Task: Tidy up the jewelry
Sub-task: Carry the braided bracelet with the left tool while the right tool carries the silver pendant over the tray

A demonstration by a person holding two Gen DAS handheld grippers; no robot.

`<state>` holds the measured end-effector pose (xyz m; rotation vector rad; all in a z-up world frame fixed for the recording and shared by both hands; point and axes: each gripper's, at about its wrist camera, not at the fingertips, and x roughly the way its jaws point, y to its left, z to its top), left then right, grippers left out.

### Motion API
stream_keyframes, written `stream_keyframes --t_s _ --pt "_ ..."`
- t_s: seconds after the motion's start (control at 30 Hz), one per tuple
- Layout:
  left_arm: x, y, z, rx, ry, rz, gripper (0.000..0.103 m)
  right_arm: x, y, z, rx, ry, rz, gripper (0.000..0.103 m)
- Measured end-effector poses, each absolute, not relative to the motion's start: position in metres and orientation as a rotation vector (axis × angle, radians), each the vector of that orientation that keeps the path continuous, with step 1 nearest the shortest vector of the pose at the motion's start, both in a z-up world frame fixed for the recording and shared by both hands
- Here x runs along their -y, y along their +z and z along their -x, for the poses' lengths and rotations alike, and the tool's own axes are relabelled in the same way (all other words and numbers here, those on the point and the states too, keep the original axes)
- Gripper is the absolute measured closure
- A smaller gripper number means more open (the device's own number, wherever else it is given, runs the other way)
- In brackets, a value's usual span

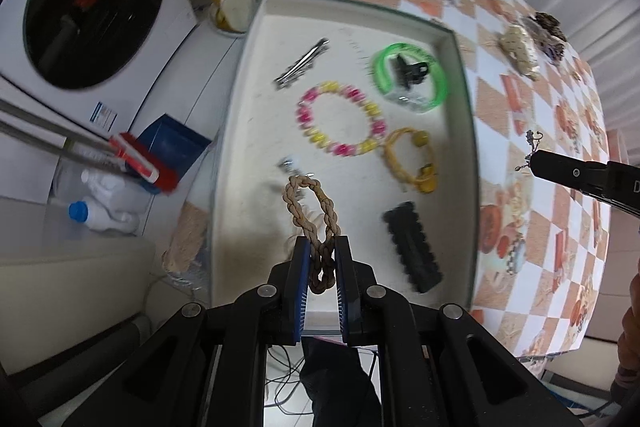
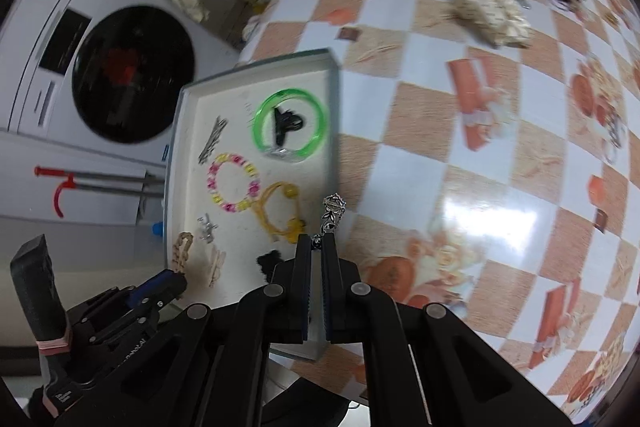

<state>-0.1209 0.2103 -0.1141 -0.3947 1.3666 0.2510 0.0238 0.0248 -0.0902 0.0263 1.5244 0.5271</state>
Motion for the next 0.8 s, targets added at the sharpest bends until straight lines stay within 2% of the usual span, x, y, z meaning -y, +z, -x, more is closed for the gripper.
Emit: stream_keyframes --t_s 0.8 --pt "-0.240 -0.163 0.050 -1.341 0.328 0.285 0.085 -0.099 -0.154 -0.051 -1.579 0.549 0.089 0.098"
